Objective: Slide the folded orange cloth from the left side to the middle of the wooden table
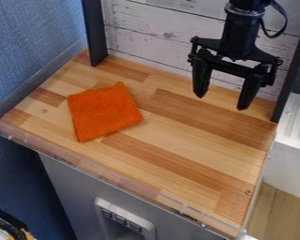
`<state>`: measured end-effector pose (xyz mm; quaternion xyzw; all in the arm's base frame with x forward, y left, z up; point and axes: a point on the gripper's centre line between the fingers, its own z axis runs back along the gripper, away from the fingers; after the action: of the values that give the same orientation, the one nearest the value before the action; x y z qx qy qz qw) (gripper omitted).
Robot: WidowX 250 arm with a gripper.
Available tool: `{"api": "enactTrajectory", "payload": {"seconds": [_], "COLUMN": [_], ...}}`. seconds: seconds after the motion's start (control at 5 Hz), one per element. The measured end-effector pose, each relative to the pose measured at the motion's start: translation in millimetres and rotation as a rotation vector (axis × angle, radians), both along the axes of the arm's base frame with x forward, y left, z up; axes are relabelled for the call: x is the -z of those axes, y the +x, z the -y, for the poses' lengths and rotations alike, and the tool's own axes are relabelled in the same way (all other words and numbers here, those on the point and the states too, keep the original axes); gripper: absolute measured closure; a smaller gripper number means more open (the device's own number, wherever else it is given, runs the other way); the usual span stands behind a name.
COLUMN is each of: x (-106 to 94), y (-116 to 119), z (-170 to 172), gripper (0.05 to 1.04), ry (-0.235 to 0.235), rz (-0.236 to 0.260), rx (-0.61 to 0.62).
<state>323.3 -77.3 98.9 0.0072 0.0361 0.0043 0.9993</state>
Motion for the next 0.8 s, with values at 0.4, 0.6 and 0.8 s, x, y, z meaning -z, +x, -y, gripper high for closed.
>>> {"api": "enactTrajectory", "payload": {"seconds": [0.4,0.6,0.8], "x": [12.6,8.8,8.8], "y": [-2.7,-1.3,1.7], "z": [-33.0,-54.6,-80.0], "gripper": [0.087,0.085,0.085], "ry": [-0.01,-0.024,-0.034], "rz": [-0.02,0.016,0.053], "rx": [0.045,0.08,0.106]}}
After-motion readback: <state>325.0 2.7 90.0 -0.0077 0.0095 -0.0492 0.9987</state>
